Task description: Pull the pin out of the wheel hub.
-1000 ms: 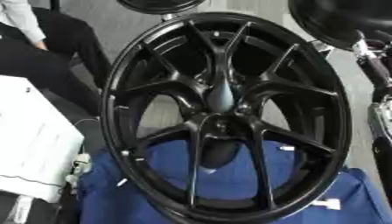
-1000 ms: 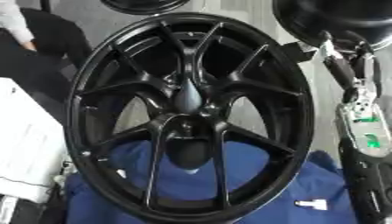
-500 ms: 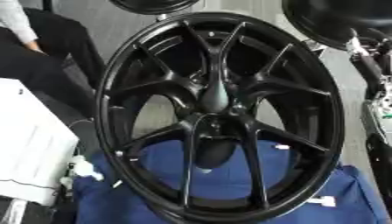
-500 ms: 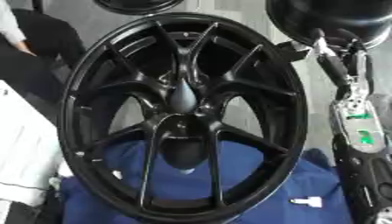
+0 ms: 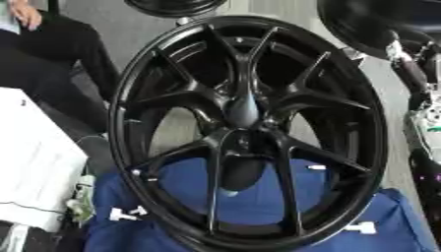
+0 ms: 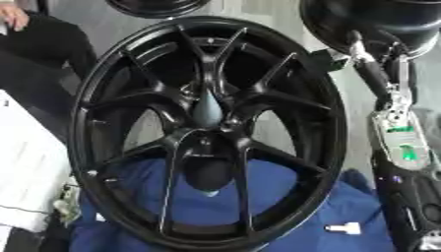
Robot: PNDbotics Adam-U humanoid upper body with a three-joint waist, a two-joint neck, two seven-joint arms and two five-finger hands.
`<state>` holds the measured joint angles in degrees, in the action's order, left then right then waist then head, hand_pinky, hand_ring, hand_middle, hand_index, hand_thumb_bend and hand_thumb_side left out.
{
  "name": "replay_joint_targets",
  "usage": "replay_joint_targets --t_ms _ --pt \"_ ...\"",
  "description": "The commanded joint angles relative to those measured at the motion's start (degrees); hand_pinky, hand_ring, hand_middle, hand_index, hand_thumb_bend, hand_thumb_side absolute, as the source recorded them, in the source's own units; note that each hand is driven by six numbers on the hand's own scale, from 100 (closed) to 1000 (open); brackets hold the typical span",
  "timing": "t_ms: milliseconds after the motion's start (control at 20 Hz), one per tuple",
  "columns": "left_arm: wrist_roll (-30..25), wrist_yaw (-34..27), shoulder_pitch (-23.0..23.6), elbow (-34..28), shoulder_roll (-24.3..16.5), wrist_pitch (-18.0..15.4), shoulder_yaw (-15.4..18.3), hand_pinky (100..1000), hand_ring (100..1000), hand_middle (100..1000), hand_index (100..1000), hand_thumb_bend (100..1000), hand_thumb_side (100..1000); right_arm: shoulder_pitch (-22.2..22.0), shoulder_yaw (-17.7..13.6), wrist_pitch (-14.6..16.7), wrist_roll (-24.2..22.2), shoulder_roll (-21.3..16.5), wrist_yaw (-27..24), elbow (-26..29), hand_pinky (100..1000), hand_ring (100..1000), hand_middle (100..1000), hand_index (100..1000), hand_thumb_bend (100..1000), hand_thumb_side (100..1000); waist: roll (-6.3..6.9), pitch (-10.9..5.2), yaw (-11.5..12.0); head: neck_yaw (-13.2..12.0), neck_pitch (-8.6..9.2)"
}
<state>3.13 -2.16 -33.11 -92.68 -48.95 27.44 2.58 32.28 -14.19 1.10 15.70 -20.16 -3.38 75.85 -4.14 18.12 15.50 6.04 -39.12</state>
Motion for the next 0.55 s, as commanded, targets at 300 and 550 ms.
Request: replay_joint_targets --t_ms 300,550 --pt "22.4 -13.1 4.8 -3.2 10.0 -15.0 2.4 749 716 681 717 311 745 1.7 -0.8 0.6 2.2 -0.6 -1.1 1.4 875 707 713 845 455 425 -0.61 -1.73 -0.1 -0.1 1.16" --pt "26.5 -15.7 7.1 -0.2 15.1 -24.4 3.7 759 739 726 753 360 806 1.9 -1.1 0.8 3.0 -0.4 -1.4 1.3 874 706 712 845 457 424 -0.9 -1.65 -0.2 -0.5 1.27"
